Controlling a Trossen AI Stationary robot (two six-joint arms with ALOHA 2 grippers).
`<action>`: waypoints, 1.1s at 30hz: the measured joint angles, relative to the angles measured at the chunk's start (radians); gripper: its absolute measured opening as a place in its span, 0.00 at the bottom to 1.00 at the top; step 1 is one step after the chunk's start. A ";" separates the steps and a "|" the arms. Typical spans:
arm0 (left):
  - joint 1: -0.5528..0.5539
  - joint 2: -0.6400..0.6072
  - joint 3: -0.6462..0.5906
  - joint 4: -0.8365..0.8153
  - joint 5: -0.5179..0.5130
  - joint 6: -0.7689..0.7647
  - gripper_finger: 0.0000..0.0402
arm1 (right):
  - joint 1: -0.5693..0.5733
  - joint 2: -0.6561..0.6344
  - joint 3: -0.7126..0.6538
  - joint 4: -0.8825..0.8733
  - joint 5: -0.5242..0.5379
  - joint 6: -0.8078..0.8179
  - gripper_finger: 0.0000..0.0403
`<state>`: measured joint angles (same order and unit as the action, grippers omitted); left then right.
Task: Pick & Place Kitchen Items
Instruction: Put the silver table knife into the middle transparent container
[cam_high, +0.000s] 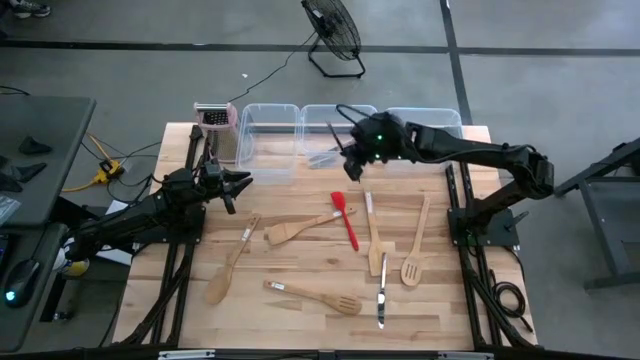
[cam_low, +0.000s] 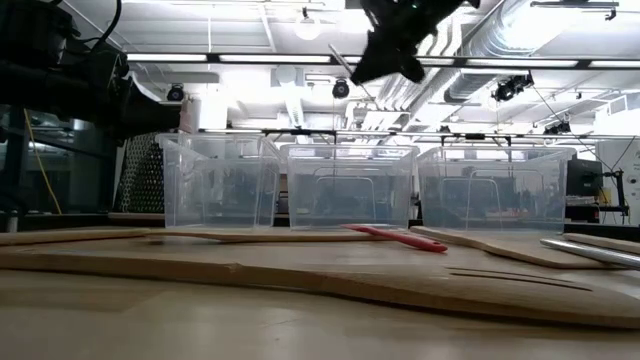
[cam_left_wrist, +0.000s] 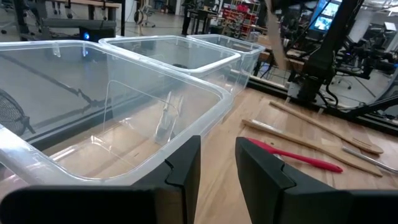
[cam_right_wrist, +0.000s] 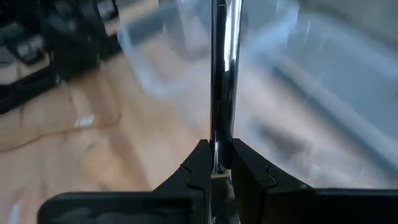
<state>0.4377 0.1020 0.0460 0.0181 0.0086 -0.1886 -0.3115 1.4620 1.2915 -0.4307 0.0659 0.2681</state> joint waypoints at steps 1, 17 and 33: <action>0.000 0.000 0.000 0.000 0.000 0.000 0.25 | 0.000 0.000 0.000 0.037 0.016 -0.050 0.08; 0.000 0.000 0.000 0.000 -0.001 0.000 0.25 | -0.100 0.081 0.000 0.150 0.062 -0.910 0.08; 0.000 0.000 0.000 -0.006 -0.001 0.000 0.25 | -0.181 0.298 0.119 0.081 0.188 -1.155 0.08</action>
<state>0.4378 0.1020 0.0460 0.0121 0.0074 -0.1883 -0.4923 1.7595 1.4103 -0.3497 0.2537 -0.8866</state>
